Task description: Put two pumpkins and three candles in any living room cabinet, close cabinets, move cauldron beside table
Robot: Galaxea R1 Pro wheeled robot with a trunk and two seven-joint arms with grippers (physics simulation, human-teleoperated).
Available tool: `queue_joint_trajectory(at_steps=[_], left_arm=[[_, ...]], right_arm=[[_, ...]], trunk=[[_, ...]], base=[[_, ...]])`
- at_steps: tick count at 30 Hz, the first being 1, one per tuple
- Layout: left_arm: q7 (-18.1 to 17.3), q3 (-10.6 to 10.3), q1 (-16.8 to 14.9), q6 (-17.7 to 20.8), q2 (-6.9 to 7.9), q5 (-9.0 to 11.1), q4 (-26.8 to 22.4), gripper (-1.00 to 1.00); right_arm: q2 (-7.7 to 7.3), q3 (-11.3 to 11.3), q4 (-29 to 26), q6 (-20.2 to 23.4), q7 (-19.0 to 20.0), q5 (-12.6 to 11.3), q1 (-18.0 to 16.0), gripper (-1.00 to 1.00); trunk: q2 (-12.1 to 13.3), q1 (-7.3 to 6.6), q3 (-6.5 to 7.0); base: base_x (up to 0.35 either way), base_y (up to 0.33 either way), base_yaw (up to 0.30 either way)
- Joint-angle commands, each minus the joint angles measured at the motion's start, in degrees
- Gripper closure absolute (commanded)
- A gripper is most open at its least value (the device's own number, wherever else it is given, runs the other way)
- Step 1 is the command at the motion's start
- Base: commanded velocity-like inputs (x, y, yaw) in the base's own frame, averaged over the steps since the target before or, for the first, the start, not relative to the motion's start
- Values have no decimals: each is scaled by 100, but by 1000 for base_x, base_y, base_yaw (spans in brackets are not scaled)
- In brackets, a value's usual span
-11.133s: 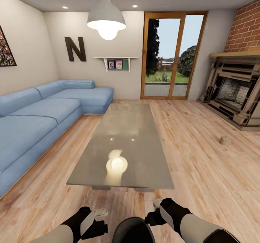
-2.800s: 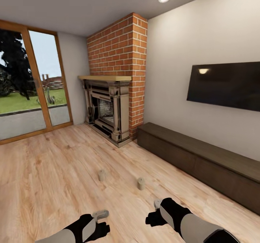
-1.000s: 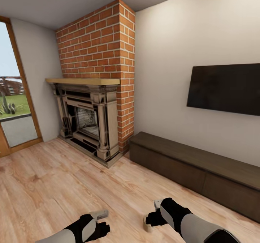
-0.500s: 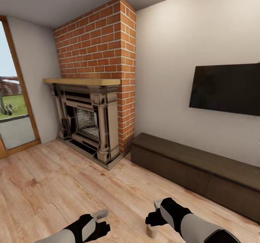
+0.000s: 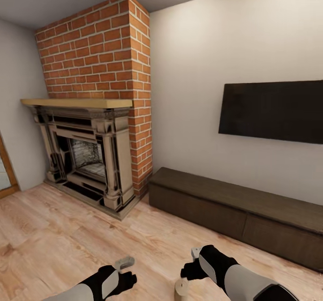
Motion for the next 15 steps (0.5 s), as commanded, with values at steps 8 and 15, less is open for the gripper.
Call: queue_joint_trajectory(at_steps=[8, 15], left_arm=[[32, -48, 0, 26, 2, 61, -17, -100], [29, -48, 8, 23, 2, 61, -24, -100]], right_arm=[[-1, 42, -2, 23, -1, -42, -6, -100], [-1, 39, -2, 41, -1, -50, -6, -100]], trunk=[[-3, 3, 4], [-3, 3, 4]], base=[[273, 187, -227], [49, 34, -22]])
